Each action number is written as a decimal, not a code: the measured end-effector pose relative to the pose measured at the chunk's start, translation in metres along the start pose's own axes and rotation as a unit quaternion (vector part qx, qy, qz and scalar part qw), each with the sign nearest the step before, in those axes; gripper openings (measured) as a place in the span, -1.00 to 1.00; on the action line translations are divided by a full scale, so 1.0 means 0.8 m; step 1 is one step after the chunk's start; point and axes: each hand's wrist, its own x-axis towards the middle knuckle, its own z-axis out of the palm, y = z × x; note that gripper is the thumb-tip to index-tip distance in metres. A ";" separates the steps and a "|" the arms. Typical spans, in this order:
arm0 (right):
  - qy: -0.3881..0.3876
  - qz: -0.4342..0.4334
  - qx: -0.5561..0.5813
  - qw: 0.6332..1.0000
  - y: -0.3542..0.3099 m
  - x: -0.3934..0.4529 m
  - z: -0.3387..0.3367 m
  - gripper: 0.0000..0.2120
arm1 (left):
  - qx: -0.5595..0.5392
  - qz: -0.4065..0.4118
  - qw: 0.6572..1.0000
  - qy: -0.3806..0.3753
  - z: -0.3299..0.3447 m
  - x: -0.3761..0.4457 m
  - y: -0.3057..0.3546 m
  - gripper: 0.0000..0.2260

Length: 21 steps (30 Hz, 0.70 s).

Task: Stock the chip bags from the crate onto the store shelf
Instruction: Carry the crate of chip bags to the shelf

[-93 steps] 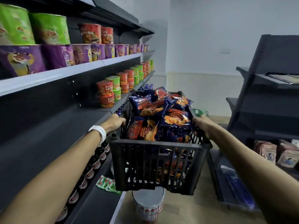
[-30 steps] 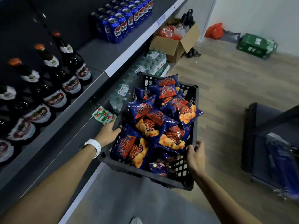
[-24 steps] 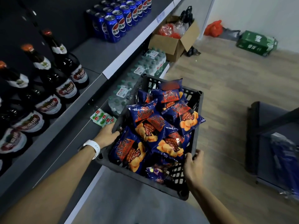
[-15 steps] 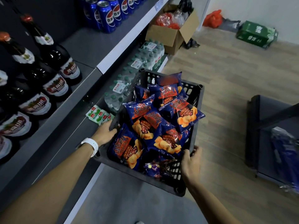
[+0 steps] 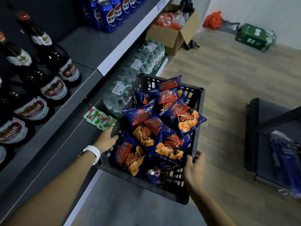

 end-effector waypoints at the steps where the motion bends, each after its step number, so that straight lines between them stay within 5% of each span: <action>1: -0.003 0.000 -0.003 1.000 0.001 0.001 -0.001 -0.89 | -0.003 0.001 1.000 0.003 -0.001 0.000 0.001 -0.71; 21: -0.009 0.035 -0.028 0.999 -0.005 0.008 -0.029 -0.93 | 0.011 0.006 1.000 0.000 0.013 0.001 0.035 -0.81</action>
